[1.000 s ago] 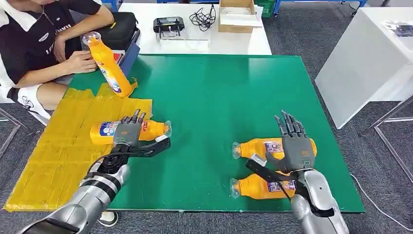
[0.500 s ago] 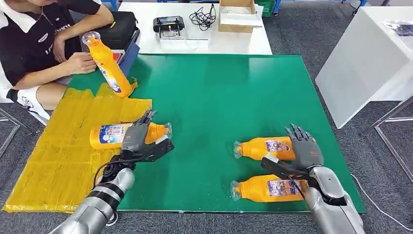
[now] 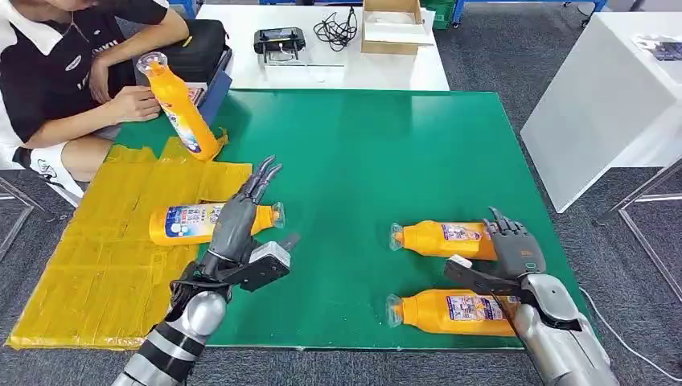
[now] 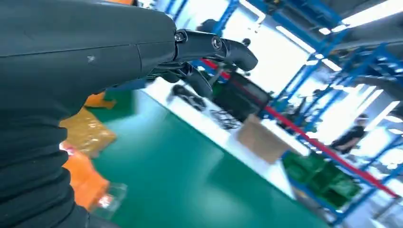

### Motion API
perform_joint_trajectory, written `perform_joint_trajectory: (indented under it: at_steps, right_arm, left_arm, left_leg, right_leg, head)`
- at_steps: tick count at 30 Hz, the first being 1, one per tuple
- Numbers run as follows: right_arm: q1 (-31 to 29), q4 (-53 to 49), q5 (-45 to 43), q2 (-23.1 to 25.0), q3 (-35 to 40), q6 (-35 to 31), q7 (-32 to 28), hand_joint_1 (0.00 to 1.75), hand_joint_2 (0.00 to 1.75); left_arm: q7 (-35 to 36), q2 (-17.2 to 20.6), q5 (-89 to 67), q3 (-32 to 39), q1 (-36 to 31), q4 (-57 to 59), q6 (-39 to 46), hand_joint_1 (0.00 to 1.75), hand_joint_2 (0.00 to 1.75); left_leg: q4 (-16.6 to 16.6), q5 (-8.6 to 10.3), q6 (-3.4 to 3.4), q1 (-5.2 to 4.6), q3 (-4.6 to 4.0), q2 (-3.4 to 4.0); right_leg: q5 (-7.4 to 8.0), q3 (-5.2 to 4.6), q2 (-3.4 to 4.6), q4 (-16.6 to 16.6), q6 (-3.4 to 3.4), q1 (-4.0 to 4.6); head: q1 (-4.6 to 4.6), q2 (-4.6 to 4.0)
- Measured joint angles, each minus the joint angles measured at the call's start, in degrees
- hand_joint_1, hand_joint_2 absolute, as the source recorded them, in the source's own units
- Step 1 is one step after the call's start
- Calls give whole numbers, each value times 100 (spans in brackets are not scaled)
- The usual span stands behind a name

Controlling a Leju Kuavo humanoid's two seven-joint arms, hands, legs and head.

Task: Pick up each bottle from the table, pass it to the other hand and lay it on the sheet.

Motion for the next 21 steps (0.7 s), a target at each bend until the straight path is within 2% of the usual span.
perform_joint_trajectory:
  at_steps: [7,11,13,15,21]
  right_arm:
    - [-127,252,61,48,4,-335,-140,175,175]
    - [-21,175,-31,129,-35,-1129,-262,175,175]
    - [233,-276,-201,289,-197,-1747,-378,175,175]
    - [486,-845,-203,486,-337,-2092,-382,175,175]
    - [840,-1783,-175,796,-509,-2172,-378,175,175]
  left_arm:
    - [-79,13,263,-177,131,-302,-42,0,175]
    - [-118,26,620,-221,170,-372,-381,0,175]
    - [-160,26,1026,-232,222,-409,-779,0,175]
    - [-204,24,1301,-232,254,-416,-993,0,175]
    - [-228,11,1406,-232,286,-448,-1099,0,175]
  left_leg:
    - [0,0,0,0,8,0]
    - [0,0,0,0,8,1]
    - [0,-1,0,0,8,3]
    - [0,-2,-1,0,8,14]
    - [-1,-1,-3,8,-2,1]
  right_leg:
    - [0,7,0,-2,0,0]
    - [0,10,0,-2,0,1]
    - [0,9,2,0,0,2]
    - [0,0,7,0,0,2]
    - [-3,-6,1,1,-2,5]
  head:
    - [0,0]
    - [-2,0]
    - [-2,0]
    - [-2,0]
    - [0,0]
